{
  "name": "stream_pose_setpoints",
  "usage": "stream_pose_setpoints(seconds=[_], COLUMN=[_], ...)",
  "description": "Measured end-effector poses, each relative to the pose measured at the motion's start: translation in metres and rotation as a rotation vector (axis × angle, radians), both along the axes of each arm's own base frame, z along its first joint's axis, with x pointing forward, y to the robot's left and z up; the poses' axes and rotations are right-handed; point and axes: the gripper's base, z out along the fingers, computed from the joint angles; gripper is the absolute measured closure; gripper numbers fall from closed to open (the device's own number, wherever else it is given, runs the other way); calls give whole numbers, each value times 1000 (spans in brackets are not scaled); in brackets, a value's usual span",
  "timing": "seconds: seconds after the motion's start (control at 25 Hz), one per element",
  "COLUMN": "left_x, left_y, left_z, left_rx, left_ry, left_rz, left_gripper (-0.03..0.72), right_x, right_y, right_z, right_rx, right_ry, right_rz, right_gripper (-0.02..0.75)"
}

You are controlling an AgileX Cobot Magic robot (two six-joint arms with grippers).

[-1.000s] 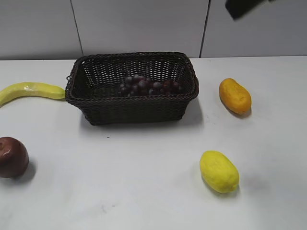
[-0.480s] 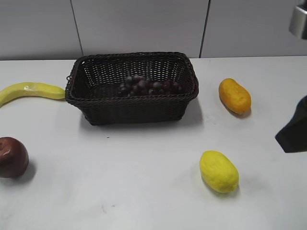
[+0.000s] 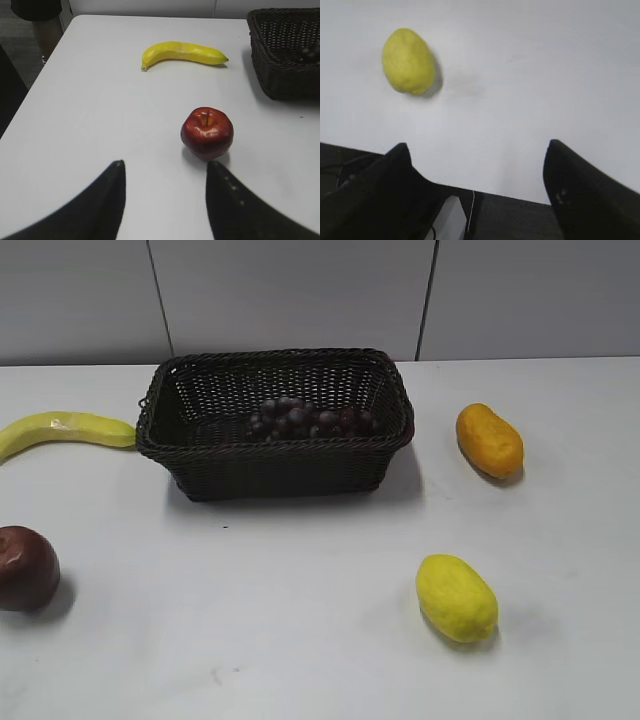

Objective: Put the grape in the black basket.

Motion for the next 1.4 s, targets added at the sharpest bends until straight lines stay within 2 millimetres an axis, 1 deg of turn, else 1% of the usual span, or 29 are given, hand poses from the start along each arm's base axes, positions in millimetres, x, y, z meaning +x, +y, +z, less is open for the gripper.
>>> stream_pose_setpoints(seconds=[0.16,0.32,0.68,0.84,1.0,1.4], left_x=[0,0,0,0,0,0], left_y=[0,0,0,0,0,0], left_z=[0,0,0,0,0,0], left_rx=[0,0,0,0,0,0], left_ry=[0,0,0,0,0,0], left_rz=[0,0,0,0,0,0], left_gripper=[199,199,199,199,199,199], right_x=[-27,-53,-102,-112,-116,-115], right_y=[-19,-26,-29,-29,-29,-27], right_z=[9,8,-26,-36,-44,-45], right_rx=[12,23,10,8,5,16], right_ry=[-131,-229,-415,-464,-484,-488], right_rz=[-125,-186,-168,-189,-211,-205], right_gripper=[120,120,123,134,144,146])
